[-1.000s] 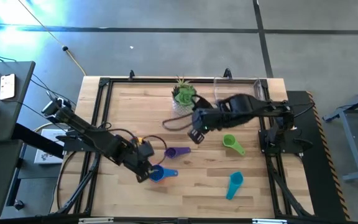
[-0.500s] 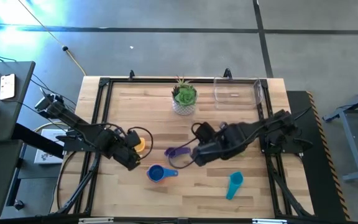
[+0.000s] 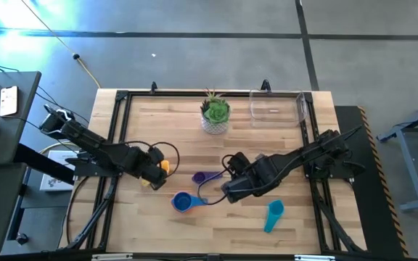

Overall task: Nest measuring cups in basket
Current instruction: Stack the yellow measuring cup on top of the blue measuring cup

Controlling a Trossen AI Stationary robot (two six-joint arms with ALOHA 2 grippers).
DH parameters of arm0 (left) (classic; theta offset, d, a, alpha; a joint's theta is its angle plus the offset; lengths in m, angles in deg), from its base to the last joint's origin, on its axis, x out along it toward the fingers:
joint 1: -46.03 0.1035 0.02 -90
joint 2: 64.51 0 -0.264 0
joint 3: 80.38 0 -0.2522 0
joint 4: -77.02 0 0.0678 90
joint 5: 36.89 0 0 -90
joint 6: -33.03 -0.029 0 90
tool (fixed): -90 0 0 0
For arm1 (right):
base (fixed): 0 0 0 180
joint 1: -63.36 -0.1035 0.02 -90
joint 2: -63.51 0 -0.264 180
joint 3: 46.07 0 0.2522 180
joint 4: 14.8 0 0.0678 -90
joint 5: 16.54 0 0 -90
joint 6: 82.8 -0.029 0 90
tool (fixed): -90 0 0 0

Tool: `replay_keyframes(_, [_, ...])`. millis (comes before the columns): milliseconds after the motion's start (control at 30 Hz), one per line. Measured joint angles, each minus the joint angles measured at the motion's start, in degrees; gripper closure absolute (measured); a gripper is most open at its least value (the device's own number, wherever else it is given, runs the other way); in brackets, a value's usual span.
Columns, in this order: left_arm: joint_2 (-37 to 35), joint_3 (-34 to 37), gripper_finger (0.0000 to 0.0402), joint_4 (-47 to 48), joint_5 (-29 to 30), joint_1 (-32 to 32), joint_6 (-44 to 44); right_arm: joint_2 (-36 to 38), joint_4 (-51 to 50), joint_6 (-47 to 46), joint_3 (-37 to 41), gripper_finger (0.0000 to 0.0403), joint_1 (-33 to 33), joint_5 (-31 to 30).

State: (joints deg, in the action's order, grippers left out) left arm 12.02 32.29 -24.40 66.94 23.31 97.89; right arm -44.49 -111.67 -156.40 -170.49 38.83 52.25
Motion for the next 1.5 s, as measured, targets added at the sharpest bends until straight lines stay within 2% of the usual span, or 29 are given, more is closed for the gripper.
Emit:
replay_keyframes(267, [-0.02, 3.33, 0.0316, -1.43, -1.35, 6.20, -0.66, -0.02, 1.26, 0.04, 0.20, 0.0348, 0.00, 0.00])
replay_keyframes(400, [0.00, 5.84, 0.0316, -4.31, -4.14, 9.30, -2.37, -0.02, 1.54, 0.04, 0.20, 0.0348, 0.00, 0.00])
replay_keyframes(700, [0.00, 9.75, 0.0316, -7.83, -6.18, 13.44, -3.47, -0.02, 1.57, 0.06, 0.20, 0.0348, 0.00, 0.00])
replay_keyframes(1067, [0.00, 10.15, 0.0316, -9.51, -7.30, 16.48, -5.63, -0.02, 1.55, 0.19, 0.18, 0.0348, 0.00, -0.03])
replay_keyframes(1500, [0.05, 10.68, 0.0316, -9.82, -7.36, 16.51, -6.57, -0.02, 1.55, 0.50, 0.18, 0.0348, 0.15, -0.03])
